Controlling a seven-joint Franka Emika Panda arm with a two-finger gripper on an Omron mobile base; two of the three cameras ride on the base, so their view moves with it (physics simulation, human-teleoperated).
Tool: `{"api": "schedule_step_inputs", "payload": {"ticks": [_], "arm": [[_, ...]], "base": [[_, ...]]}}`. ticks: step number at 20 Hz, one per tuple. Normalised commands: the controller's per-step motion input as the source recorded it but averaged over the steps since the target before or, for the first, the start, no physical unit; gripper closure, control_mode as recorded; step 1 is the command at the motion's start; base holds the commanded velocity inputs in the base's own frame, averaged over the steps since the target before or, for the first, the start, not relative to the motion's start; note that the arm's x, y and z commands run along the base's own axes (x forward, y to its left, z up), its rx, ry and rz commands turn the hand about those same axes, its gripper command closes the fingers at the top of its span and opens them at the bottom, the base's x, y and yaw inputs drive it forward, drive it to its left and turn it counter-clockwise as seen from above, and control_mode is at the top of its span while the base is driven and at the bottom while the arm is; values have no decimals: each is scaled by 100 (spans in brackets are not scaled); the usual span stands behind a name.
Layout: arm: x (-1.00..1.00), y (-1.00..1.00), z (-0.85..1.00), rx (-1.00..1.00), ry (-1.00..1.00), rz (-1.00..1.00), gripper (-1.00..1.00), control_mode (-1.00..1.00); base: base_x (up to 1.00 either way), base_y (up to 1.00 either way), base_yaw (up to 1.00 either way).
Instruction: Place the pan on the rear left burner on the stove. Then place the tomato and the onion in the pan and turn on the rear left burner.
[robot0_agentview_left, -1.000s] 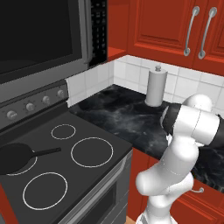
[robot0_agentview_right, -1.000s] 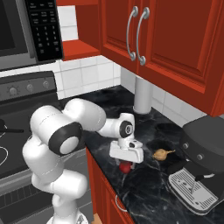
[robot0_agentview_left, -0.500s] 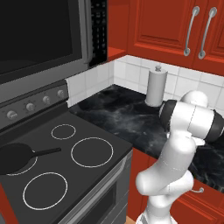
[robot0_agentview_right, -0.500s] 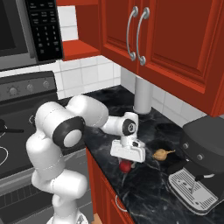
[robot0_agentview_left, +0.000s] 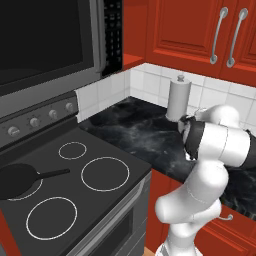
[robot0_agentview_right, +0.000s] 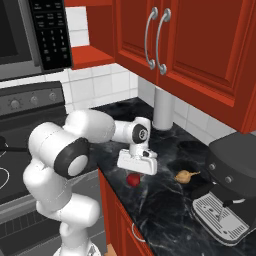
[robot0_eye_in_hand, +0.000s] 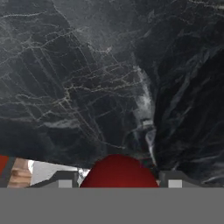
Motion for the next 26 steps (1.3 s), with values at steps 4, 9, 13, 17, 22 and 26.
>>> {"api": "schedule_step_inputs", "payload": {"ticks": [4,9,13,17,22,26], "arm": [[-6,65,57,0,-6,0,100,-100],[-6,70,42,0,-1,0,100,-100],[0,64,35,0,0,0,100,-100],[0,67,34,0,-2,0,100,-100],[0,67,41,0,-4,0,100,-100],[0,68,46,0,-5,0,100,-100]], "base": [[0,0,0],[0,0,0],[0,0,0],[0,0,0],[0,0,0],[0,0,0]]}}
